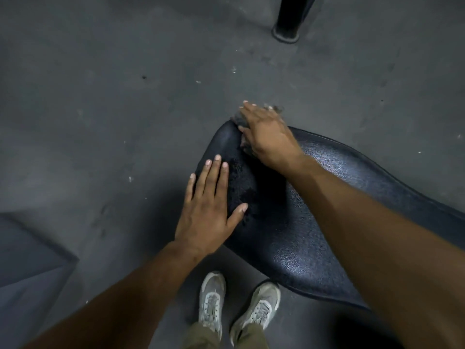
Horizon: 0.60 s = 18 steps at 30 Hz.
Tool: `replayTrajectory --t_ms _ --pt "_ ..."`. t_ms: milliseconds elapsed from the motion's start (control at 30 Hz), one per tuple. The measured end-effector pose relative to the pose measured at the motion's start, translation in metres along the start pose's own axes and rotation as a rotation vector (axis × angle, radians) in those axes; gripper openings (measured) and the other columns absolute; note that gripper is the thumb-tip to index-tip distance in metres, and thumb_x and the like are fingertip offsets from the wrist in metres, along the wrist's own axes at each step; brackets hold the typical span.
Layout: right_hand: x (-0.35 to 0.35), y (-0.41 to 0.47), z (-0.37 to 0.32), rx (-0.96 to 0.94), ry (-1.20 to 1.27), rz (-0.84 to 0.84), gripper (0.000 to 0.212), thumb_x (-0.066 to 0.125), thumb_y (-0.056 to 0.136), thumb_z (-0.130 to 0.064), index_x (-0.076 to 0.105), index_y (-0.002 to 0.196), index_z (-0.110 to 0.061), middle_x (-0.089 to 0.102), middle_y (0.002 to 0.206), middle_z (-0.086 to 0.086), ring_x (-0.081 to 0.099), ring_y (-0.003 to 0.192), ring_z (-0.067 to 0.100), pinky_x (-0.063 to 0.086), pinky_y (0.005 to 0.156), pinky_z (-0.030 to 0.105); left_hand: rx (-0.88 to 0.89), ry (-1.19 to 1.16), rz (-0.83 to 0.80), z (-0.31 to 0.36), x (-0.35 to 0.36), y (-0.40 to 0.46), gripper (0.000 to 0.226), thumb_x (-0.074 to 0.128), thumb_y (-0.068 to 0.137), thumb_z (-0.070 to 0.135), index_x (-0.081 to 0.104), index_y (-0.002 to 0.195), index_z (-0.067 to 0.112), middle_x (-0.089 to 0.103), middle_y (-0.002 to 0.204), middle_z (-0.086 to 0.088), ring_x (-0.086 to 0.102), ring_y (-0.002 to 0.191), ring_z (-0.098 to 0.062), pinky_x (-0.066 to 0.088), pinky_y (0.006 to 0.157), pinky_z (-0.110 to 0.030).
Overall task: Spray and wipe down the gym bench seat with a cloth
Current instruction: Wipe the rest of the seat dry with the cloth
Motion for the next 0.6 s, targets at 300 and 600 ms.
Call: replayTrajectory --t_ms 300,600 --pt "-0.005 -0.003 -0.013 -0.263 -0.079 -0.164 0.055 0.041 0.11 -0.036 0.033 0.161 -0.018 0.026 0.171 0.0 0.018 0.159 0.018 0.007 0.13 0.043 -0.003 -0.048 -0.031 0.001 -0.002 0.0 0.088 0.027 0.1 0.065 0.002 0.163 0.009 -0.005 0.172 -0.009 -0.003 0.159 -0.023 0.011 0.127 -0.052" --pt "0.034 -0.134 -0.039 -0.009 -0.019 0.026 0.062 0.036 0.104 -0.036 0.03 0.163 -0.017 0.023 0.171 0.001 0.012 0.16 0.017 0.005 0.131 0.043 0.085 -0.375 -0.229 -0.018 -0.011 0.008 0.093 0.049 0.1 0.048 -0.014 0.161 0.019 -0.028 0.167 0.005 -0.028 0.152 -0.009 -0.014 0.126 -0.04"
Point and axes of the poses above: each hand's wrist, its own y-axis towards the middle knuckle, its own x-axis out of the palm, z = x × y, the point moved 2 cm from there along y, towards the middle knuckle
